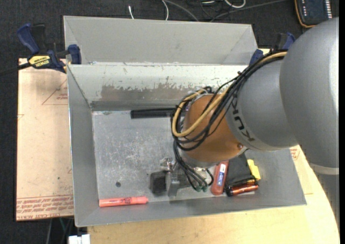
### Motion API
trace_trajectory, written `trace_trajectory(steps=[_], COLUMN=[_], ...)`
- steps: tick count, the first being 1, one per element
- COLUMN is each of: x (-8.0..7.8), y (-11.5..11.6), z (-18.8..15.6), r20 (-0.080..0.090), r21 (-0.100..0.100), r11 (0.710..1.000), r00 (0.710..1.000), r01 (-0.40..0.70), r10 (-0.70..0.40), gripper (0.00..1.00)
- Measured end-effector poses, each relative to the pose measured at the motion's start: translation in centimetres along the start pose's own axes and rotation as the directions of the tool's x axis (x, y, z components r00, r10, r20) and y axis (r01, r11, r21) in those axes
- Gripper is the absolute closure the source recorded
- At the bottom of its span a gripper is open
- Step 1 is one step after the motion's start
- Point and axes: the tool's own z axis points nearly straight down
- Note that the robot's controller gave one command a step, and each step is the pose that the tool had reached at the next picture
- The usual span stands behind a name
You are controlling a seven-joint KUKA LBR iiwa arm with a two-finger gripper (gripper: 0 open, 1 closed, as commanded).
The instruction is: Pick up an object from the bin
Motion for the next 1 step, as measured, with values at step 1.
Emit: trace_trajectory(steps=[1], x=[0.17], y=[-0.01], z=[-1.49], r20=[-0.007], r21=[0.001], r11=[1.000], r00=[1.000], r01=[-0.001], r10=[0.001], gripper=[1.00])
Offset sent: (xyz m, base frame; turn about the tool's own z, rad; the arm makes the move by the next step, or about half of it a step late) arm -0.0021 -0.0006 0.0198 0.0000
